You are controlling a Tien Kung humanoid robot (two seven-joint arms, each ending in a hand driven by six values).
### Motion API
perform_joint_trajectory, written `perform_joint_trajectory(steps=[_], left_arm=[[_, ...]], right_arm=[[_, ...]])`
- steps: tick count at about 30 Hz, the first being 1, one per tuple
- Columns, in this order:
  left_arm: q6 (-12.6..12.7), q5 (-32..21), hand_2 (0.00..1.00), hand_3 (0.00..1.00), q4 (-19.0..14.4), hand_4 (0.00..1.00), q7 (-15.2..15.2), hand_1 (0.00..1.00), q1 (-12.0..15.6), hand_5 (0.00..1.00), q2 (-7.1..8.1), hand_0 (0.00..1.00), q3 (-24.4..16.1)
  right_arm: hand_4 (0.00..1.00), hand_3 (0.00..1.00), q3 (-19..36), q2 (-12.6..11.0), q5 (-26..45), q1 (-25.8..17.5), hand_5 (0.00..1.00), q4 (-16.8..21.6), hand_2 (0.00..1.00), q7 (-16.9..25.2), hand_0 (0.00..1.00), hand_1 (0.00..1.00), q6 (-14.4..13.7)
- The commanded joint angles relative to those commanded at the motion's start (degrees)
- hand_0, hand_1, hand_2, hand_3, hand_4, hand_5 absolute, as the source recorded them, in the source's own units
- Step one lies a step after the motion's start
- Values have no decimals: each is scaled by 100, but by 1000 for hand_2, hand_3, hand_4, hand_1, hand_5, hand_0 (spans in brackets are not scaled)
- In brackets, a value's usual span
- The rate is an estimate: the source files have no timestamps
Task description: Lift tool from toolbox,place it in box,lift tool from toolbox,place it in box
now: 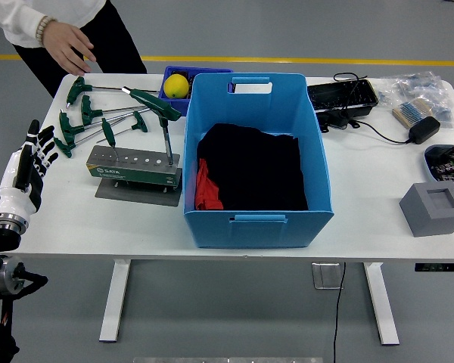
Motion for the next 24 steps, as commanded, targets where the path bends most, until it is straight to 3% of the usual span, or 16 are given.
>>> perform_joint_trajectory(steps=[24], left_arm=[[16,47,972,860,-10,916,-13,984,37,998,0,931,17]], right_arm=[[761,560,-118,3,242,-17,676,-22,697,61,648,623,35]])
